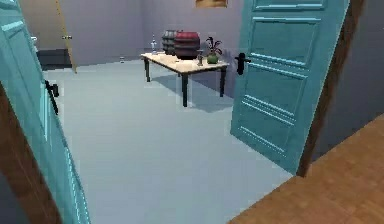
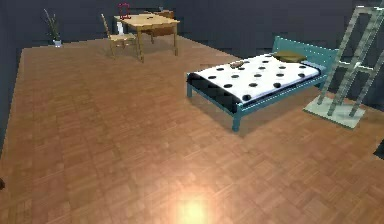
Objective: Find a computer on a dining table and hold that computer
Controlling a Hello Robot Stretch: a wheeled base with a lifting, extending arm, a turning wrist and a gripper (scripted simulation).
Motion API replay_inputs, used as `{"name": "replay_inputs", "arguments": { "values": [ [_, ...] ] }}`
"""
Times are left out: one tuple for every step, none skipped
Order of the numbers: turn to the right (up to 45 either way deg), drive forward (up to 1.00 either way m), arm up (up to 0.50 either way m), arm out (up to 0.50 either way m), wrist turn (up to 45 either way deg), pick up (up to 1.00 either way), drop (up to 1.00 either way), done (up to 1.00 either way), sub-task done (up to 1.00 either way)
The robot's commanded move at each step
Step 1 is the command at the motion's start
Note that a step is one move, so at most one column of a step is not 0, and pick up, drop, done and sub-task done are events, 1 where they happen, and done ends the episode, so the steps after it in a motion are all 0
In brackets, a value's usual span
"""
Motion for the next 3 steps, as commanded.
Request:
{"name": "replay_inputs", "arguments": {
  "values": [
    [-12.0,0.0,0.0,0.0,0.0,0.0,0.0,0.0,0.0],
    [0.0,0.2,0.0,0.0,0.0,0.0,0.0,0.0,0.0],
    [0.0,1.0,0.0,0.0,0.0,0.0,0.0,0.0,0.0]
  ]
}}
